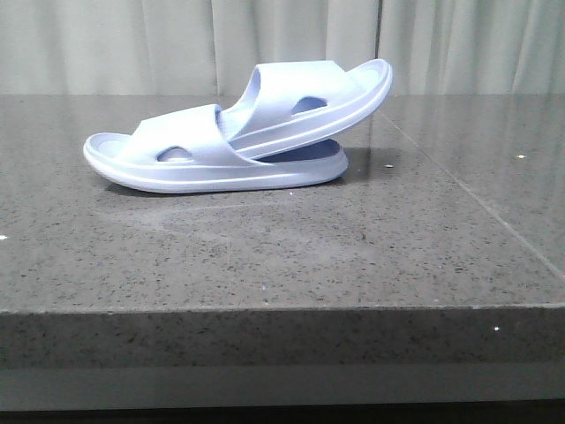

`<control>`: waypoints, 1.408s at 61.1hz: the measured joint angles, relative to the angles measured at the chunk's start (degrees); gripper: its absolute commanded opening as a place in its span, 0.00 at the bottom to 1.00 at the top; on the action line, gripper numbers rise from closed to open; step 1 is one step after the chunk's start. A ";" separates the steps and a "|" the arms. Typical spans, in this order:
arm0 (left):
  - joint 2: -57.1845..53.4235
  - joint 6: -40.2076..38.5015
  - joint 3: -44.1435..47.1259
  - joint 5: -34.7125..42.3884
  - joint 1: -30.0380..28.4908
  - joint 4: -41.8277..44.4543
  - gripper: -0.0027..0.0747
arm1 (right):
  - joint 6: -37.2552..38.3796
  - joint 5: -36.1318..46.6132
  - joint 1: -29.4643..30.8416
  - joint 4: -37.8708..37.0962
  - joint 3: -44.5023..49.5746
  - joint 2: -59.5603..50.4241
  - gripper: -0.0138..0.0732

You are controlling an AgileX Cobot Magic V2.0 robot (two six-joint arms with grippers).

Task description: Insert blue slippers together front up

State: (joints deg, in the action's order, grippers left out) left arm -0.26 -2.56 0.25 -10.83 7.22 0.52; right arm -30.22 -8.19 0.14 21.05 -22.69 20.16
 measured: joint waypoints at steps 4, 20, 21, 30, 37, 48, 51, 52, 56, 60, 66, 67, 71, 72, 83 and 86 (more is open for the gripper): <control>0.00 0.00 0.00 0.00 0.00 0.00 0.01 | 0.00 0.00 0.00 0.00 0.00 0.00 0.09; 0.00 0.00 0.00 0.00 0.00 0.00 0.01 | 0.00 0.00 0.00 0.00 0.00 0.00 0.09; 0.00 0.00 0.00 0.00 0.00 0.00 0.01 | 0.00 0.00 0.00 0.00 0.00 0.00 0.09; 0.00 0.00 0.00 0.00 0.00 0.00 0.01 | 0.00 0.00 0.00 0.00 0.00 0.00 0.09; 0.00 0.00 0.00 0.00 0.00 0.00 0.01 | 1.49 -0.11 -0.14 0.00 0.09 0.00 0.09; 0.00 0.00 0.00 0.08 0.00 0.00 0.01 | 12.67 -1.53 -2.03 -6.94 0.19 -1.64 0.09; 0.00 0.00 0.00 0.08 0.00 0.00 0.01 | 16.54 -1.64 -3.52 -10.04 0.93 -2.45 0.09; 0.00 0.00 0.00 0.08 0.00 0.00 0.01 | 17.80 -1.64 -4.09 -11.08 1.40 -2.65 0.09; 0.00 0.00 0.00 0.12 0.00 0.00 0.01 | 20.79 -1.08 -5.59 -13.37 3.48 -3.44 0.09; 0.00 0.00 0.00 0.12 0.00 0.00 0.01 | 22.36 0.20 -6.81 -14.38 6.50 -4.40 0.09; 0.00 0.00 0.00 0.12 0.00 0.00 0.01 | 23.70 3.05 -7.20 -15.05 11.90 -6.78 0.09; 0.00 0.00 0.00 0.12 0.00 0.00 0.01 | 23.82 3.43 -7.20 -15.05 12.68 -7.24 0.09; 0.00 0.00 0.00 0.12 0.00 0.00 0.01 | 24.75 4.69 -7.20 -15.29 16.02 -9.77 0.09; 0.00 0.00 0.00 0.12 0.00 0.00 0.01 | 25.06 4.96 -7.20 -15.27 17.08 -10.74 0.09; 0.00 0.00 0.00 0.12 0.00 0.00 0.01 | 26.48 5.31 -7.20 -15.27 23.76 -18.69 0.09; 0.00 0.00 0.00 0.12 0.00 0.00 0.01 | 26.61 4.97 -7.20 -15.27 24.07 -20.01 0.09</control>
State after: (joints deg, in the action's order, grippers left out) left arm -0.26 -2.56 0.25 -10.71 7.22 0.52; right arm -3.61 -3.22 -7.06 5.78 1.38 0.15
